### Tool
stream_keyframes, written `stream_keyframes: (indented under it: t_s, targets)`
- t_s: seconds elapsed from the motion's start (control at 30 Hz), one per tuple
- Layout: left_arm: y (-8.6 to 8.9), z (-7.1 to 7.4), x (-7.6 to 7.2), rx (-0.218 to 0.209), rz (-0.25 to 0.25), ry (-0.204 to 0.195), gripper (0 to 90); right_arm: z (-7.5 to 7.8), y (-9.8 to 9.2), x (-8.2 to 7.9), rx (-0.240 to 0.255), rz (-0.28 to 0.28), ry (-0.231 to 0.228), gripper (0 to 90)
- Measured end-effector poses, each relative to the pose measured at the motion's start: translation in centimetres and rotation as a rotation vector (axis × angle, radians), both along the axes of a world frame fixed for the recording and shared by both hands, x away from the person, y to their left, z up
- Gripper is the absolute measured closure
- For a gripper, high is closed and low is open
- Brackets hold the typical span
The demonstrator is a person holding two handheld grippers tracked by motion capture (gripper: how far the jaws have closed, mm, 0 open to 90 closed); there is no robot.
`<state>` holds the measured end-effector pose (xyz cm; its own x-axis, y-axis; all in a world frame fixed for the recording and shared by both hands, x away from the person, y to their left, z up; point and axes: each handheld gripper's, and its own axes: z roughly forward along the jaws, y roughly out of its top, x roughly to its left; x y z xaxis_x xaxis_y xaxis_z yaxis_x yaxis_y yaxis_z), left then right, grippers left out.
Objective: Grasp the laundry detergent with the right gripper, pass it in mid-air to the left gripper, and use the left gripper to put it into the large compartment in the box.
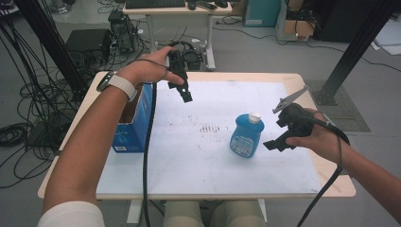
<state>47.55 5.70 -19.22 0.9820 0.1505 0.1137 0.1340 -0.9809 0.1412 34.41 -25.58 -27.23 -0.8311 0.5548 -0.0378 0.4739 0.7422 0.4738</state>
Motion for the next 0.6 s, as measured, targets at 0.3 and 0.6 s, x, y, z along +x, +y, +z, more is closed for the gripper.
stream_keyframes:
  t_s: [0.3,0.6]
  targets:
    - [0.0,0.0,0.0,0.002,0.001,0.0,9.6,-0.8,-0.3,-0.2,0.044,-0.003,-0.033,4.9]
    - [-0.1,-0.1,0.0,0.0,0.002,0.0,9.6,-1.4,-0.5,-0.3,0.083,-0.013,-0.057,4.9]
